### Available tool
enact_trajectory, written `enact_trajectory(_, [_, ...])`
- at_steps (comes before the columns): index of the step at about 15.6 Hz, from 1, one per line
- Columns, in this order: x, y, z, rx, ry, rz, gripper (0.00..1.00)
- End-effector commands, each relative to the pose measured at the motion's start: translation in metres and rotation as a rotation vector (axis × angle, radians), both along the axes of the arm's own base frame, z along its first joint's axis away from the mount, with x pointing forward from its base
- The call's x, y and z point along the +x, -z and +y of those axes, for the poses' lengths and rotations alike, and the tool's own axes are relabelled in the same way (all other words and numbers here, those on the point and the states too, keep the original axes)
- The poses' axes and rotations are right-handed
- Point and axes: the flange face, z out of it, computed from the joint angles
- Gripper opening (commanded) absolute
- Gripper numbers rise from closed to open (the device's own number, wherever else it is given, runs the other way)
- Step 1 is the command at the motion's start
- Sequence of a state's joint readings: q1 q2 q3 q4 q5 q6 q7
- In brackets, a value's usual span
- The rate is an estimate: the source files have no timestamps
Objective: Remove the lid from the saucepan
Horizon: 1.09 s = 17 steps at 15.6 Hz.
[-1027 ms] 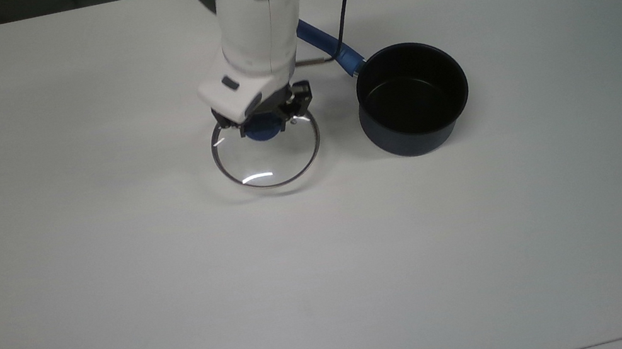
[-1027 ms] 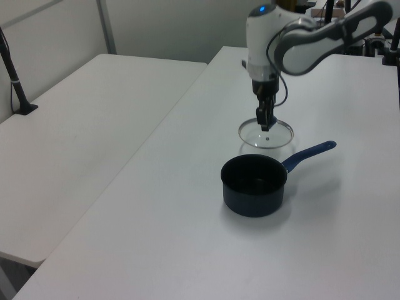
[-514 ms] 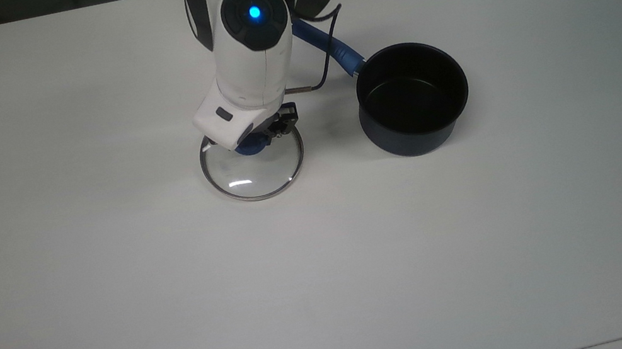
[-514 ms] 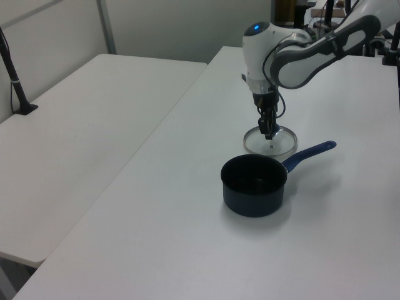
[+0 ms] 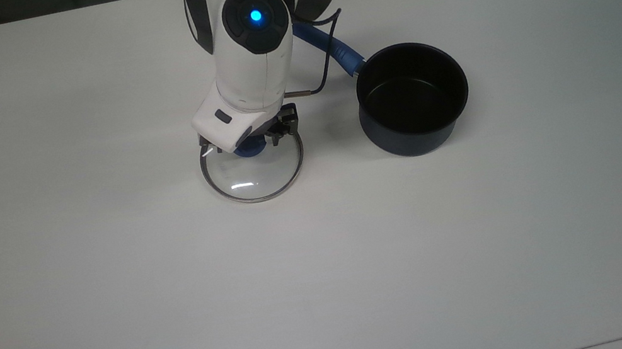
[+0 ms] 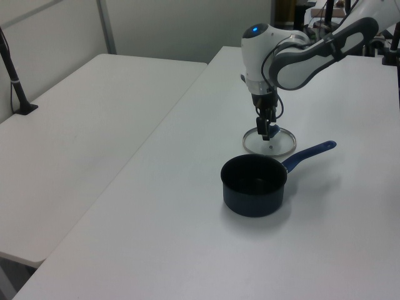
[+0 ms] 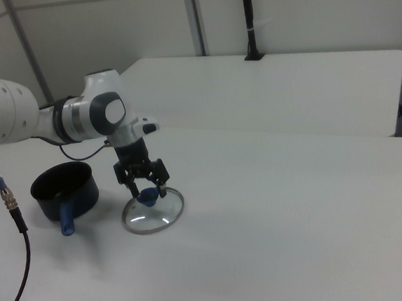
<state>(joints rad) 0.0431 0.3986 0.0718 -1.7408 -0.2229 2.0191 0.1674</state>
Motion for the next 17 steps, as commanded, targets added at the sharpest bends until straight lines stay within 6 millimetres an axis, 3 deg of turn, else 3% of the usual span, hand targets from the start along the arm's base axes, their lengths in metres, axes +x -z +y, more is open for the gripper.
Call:
enact_trajectory(1, [0.006, -0.059, -0.003, -0.01, 0.027, -0.111, 1.0])
enact_trajectory(5, [-0.017, -0.131, -0.009, -0.008, 0.054, -0.136, 1.0])
enact_trajectory(10, [-0.055, -0.2, -0.013, 0.096, 0.118, -0.131, 1.0])
enact_trajectory(13, [-0.072, -0.227, -0.025, 0.163, 0.167, -0.127, 1.0])
enact_trajectory(17, [-0.076, -0.237, -0.037, 0.165, 0.186, -0.136, 1.0])
